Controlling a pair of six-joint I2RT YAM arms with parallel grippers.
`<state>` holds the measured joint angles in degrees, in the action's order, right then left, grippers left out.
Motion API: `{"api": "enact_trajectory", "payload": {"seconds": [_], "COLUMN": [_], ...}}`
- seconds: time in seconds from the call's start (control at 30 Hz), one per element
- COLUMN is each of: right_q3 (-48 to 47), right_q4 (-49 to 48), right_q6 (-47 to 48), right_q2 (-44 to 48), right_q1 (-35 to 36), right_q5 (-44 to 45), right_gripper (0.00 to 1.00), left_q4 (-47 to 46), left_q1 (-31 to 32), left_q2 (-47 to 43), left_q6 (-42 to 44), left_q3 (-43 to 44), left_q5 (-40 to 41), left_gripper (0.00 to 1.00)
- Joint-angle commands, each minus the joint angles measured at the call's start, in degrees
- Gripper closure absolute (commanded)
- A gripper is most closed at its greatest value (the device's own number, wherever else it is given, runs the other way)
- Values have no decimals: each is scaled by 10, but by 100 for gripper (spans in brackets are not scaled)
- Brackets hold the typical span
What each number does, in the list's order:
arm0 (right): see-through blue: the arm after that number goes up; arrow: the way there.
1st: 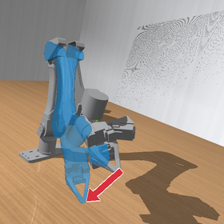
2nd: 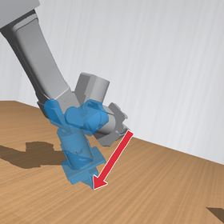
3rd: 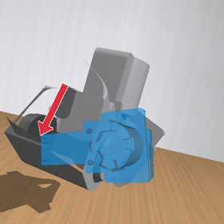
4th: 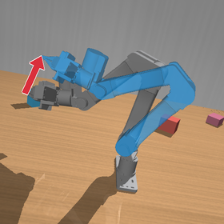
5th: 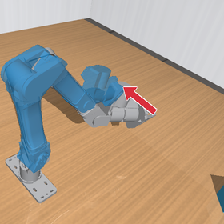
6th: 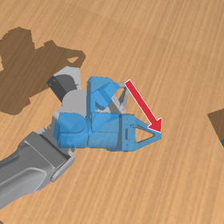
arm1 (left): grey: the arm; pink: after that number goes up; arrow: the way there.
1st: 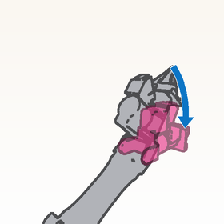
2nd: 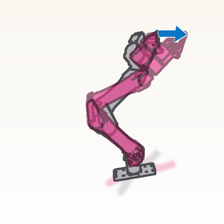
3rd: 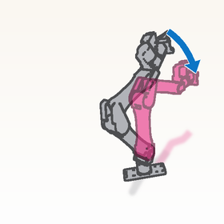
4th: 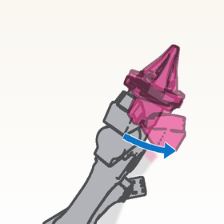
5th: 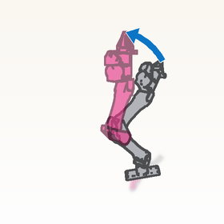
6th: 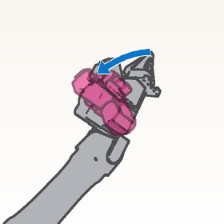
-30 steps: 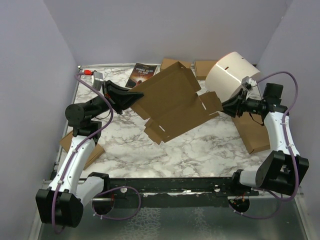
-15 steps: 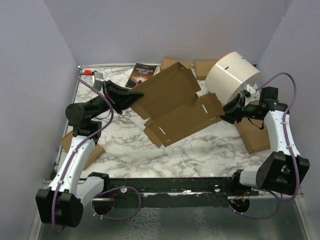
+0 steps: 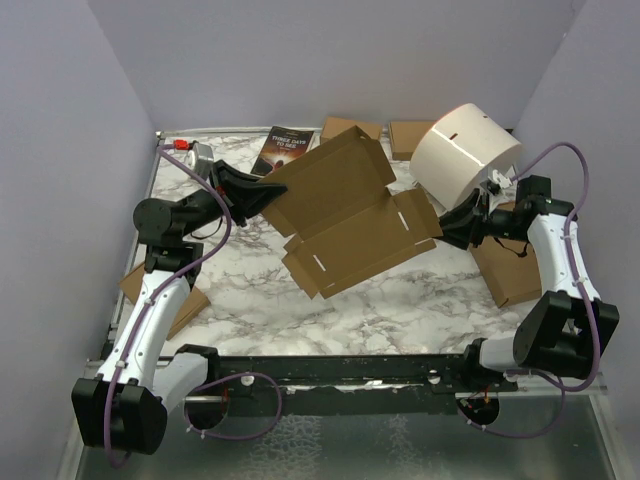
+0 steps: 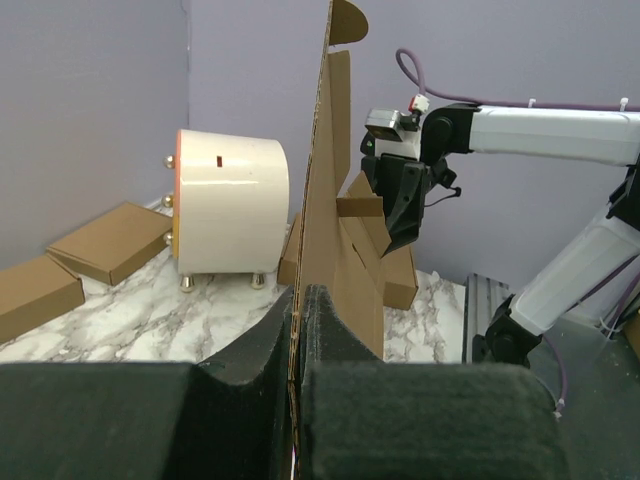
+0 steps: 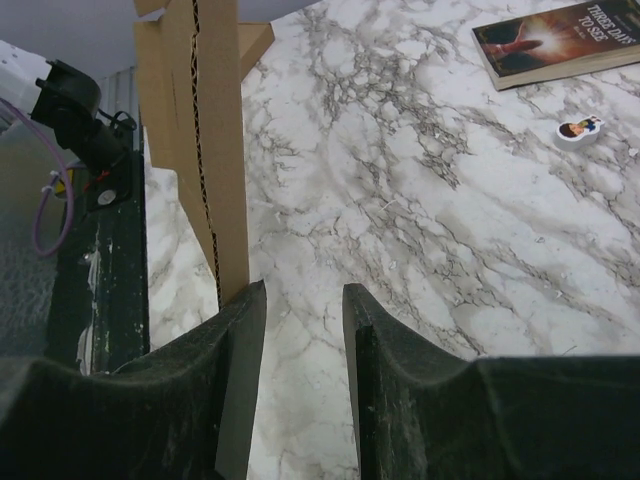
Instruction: Fold the paper box
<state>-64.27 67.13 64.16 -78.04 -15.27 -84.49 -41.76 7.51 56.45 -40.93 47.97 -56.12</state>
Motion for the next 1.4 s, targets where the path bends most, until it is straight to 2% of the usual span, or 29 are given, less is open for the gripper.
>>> {"api": "enact_trajectory", "payload": {"seconds": [0.0,0.2,0.6,0.7,0.97,1.23,1.37], "right_q3": [14,33,40,49,115,116,116], "right_q4": [-33,-67,-75,-115,-320,-350,-352], "right_q6": [-33,-66,-71,-118,-319,-352,-370], "right_q2": [9,9,23,33,108,116,117], "right_q1": [3,5,7,9,61,66,66], "right_q5": [-4,-3,1,20,137,195,202], "right_gripper": [63,63,62,63,60,59,55], "left_q4": [-21,-76,-58,-43,-34,12,30], "left_q1": [-4,-4,-5,-5,-5,-6,-9], "left_q2": [-1,4,3,3,13,22,26], "left_q6": [10,-23,-9,2,7,49,65], "left_q3": [17,5,11,12,1,-3,2], "left_q5": [8,3,6,14,35,47,34], "left_gripper": [100,100,100,100,100,100,100]}}
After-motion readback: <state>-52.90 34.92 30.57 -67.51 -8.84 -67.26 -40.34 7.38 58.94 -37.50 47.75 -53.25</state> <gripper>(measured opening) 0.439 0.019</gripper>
